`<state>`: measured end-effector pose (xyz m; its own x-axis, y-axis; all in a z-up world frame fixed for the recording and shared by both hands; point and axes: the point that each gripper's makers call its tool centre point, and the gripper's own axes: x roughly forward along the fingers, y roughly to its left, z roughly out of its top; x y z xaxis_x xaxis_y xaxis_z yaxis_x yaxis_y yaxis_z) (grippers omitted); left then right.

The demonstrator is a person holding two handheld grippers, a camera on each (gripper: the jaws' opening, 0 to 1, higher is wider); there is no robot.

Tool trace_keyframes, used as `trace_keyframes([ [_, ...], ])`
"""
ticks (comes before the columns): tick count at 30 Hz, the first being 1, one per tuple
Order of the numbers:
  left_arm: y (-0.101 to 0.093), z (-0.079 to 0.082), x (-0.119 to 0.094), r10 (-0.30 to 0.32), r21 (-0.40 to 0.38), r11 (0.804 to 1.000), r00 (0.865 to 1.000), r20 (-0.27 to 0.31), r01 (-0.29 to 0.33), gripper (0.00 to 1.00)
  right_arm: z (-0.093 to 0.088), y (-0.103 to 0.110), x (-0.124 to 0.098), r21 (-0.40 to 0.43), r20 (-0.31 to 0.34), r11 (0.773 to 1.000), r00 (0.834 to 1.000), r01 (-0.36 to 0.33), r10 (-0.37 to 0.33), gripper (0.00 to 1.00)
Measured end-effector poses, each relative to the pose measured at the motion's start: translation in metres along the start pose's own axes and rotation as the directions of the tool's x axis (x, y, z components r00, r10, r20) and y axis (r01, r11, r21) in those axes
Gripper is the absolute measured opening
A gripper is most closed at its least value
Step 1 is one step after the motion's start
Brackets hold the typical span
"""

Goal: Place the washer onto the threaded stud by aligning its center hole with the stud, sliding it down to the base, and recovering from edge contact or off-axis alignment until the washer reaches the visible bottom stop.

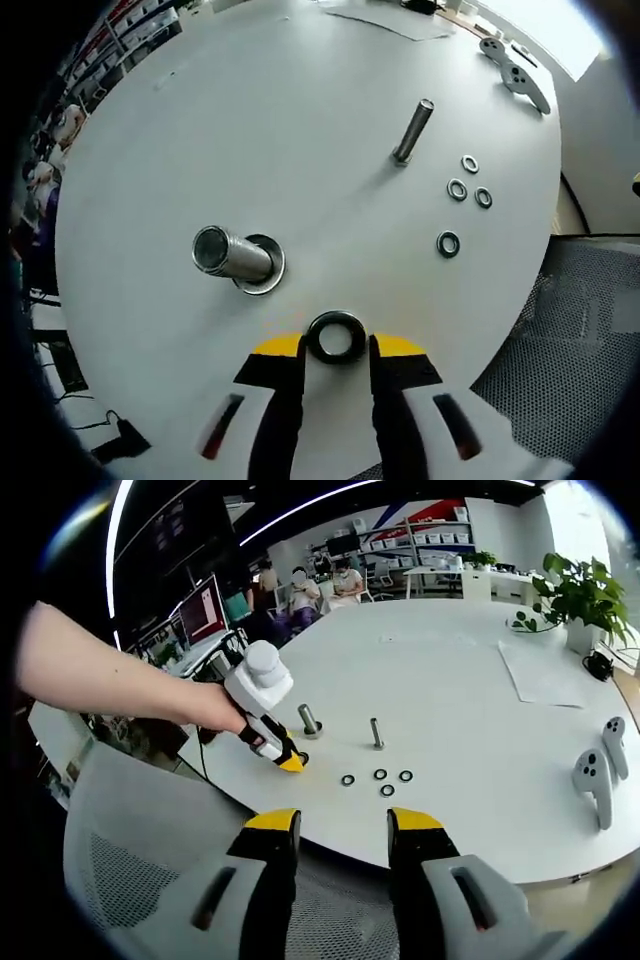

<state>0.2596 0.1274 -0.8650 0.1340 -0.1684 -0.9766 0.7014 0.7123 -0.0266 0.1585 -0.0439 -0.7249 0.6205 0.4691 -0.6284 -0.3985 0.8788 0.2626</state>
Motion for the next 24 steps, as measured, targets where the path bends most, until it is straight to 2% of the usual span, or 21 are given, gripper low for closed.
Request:
trace_keyframes([
  [2,0.0015,-0.0005,0.0003,0.022,0.047,0.999,1.000,-0.007,-0.022,0.23,-0.0006,0.0003,-0.0001,-0.001,-0.002,1.000,1.000,0.000,0.000,0.37],
  [10,0.0015,0.0016,0.0010,0.013,0.012,1.000,1.000,-0.028,-0.013,0.23,-0.0010,-0.0005,-0.0001,-0.001,-0.004,1.000,1.000,0.002,-0.002,0.37],
  [17,0.0012,0.0006,0.0009,0.017,0.045,0.999,0.998,-0.063,-0.014,0.20,-0.0007,-0.0018,-0.0003,0.004,-0.001,1.000,1.000,0.008,-0.008,0.37],
  [24,0.0025,-0.0013,-0.0006,0.014,0.028,0.999,1.000,0.014,-0.015,0.19,-0.0013,-0.0019,-0.0004,0.003,-0.005,1.000,1.000,0.010,-0.010,0.37],
])
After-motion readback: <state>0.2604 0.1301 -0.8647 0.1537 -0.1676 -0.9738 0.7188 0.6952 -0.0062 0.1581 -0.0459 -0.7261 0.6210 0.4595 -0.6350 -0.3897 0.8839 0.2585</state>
